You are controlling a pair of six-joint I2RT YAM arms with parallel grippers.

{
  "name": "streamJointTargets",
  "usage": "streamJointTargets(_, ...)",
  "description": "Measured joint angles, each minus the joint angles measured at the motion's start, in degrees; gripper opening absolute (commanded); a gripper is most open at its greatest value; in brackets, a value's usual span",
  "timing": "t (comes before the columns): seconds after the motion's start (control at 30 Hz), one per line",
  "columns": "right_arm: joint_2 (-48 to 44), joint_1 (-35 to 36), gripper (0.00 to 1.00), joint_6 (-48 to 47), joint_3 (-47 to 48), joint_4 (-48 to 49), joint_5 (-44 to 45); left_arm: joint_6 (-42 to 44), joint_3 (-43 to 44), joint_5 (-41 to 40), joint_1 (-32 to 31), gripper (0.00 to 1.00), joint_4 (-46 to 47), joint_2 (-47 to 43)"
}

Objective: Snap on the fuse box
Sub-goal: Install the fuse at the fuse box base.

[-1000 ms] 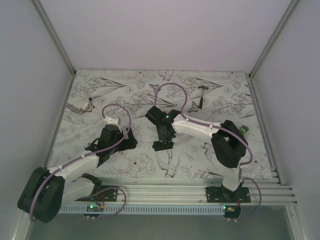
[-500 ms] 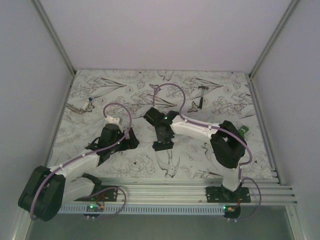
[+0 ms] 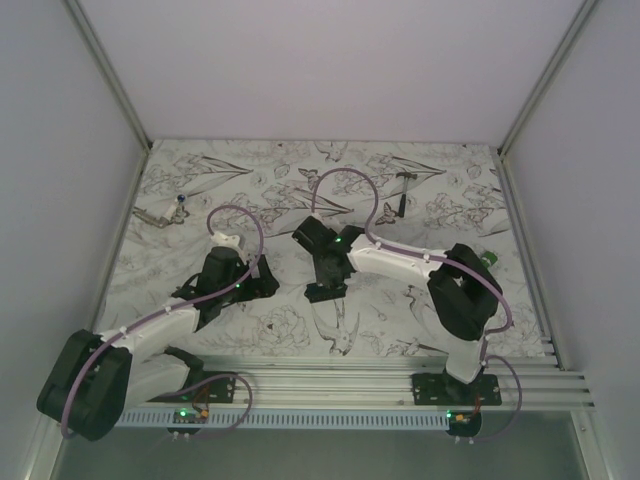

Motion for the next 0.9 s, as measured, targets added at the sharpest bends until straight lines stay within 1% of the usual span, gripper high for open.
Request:
streamJointTargets(0.77,-2.56,-1.51,0.0,-0.33,-4.42,5.18,-3.26,0.0,0.0,0.04,0.0,0.98,0.0,0.0)
streamJointTargets(0.9,-2.49,-1.62,0.05,-0.7,-3.54,4.39,-3.52,-0.31,0.02,1.36,0.0,0.96,-0.02,-0.02)
